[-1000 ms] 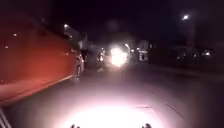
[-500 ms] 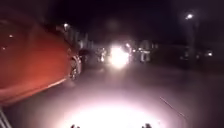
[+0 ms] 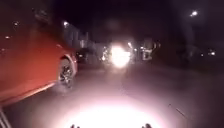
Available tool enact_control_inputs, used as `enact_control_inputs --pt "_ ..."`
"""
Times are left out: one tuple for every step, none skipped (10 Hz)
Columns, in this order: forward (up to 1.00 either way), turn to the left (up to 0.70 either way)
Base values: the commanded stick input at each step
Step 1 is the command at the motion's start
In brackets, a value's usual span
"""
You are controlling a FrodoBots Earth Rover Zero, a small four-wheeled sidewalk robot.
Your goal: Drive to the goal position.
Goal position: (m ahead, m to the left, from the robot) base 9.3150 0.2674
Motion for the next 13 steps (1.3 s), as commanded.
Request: enact_control_inputs --pt "0.85 0.00" --pt "0.85 0.00" --pt "0.85 0.00" --pt "0.85 0.00" --pt "0.85 0.00" --pt "0.85 0.00" --pt "0.85 0.00" --pt "0.85 0.00" --pt "0.85 0.00" --pt "0.85 0.00" --pt "0.85 0.00" --pt "0.85 0.00" --pt "0.85 0.00"
